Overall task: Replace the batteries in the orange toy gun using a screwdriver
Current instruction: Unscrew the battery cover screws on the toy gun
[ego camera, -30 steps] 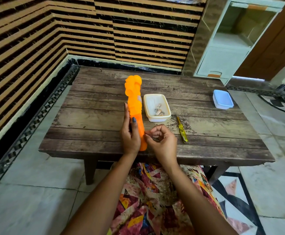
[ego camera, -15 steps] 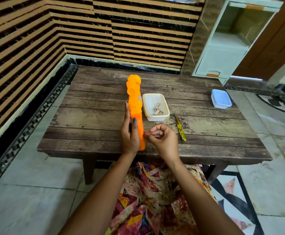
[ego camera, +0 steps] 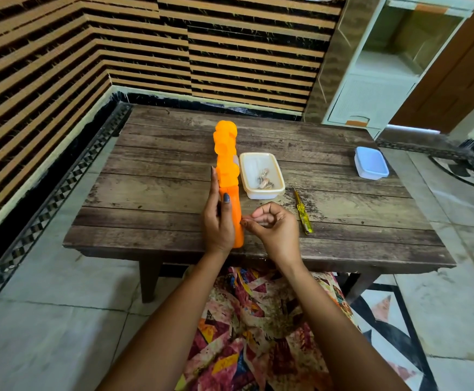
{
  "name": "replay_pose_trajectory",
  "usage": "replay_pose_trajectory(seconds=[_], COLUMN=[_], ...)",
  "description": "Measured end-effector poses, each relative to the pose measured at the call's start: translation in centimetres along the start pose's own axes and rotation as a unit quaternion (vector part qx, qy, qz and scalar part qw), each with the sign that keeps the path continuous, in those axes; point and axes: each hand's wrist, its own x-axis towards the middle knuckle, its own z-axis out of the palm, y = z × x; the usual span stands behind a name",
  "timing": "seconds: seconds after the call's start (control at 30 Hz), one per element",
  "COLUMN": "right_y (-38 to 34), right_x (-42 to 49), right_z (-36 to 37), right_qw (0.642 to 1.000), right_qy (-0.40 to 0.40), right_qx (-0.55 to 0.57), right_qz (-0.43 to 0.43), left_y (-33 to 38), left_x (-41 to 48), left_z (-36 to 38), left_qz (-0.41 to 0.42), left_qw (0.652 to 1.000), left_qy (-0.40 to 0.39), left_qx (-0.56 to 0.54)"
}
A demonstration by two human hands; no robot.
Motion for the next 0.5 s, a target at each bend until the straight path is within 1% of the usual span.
replay_pose_trajectory(seconds=[0.2, 0.5], right_y=[0.18, 0.19], right_x=[-0.17, -0.07], right_z=[-0.12, 0.02], right_qw=[1.000, 1.000], right_qy=[-0.005, -0.002], right_qx=[0.012, -0.007], right_qz=[-0.013, -0.020], left_y=[0.09, -0.03], left_x=[-0.05, -0.02], left_z=[-0.04, -0.06], left_qz=[-0.001, 0.003], left_qw=[1.000, 1.000], left_qy=[-0.003, -0.005], left_qx=[-0.003, 0.000])
